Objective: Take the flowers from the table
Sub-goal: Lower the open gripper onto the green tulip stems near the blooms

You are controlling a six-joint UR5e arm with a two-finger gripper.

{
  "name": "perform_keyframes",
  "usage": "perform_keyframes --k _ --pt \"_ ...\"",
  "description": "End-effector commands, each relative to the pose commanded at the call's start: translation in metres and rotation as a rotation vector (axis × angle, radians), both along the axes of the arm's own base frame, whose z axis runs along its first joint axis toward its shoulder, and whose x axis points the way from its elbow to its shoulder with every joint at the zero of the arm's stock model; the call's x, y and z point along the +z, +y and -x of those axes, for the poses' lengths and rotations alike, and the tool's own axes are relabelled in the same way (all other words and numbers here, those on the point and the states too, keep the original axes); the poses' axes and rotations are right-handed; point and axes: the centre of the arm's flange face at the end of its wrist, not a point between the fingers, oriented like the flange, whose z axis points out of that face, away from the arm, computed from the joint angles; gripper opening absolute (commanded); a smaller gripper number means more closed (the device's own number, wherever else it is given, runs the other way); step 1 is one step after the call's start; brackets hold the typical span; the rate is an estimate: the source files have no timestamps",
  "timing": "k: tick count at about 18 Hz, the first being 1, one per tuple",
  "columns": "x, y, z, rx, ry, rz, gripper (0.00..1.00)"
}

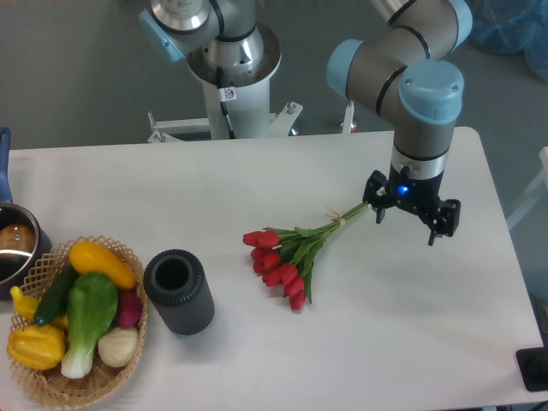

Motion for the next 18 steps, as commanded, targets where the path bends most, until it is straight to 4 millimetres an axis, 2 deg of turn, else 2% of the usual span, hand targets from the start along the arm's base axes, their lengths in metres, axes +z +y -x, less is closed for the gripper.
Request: perform_keyframes --k 1,5,7,10,13,15,18 --pt "-0.001 0.003 -0.003 -0.006 -0.003 0.001 1.0" --pt "-0.01 0.028 -0.043 -0.074 -0.024 0.003 1.0" --pt "-0.027 0.042 -0.062 -0.1 -0.051 0.013 1.0" --pt "-0.049 0.044 -0.079 -0.117 -0.106 0.012 1.0" --pt "-0.052 0.053 -0.094 -0.142 -0.112 0.023 1.0" --pt "-0.057 0.053 -0.096 -0.148 -0.124 0.032 1.0" --pt "-0.082 0.047 -0.102 -0.146 -0.16 0.074 1.0"
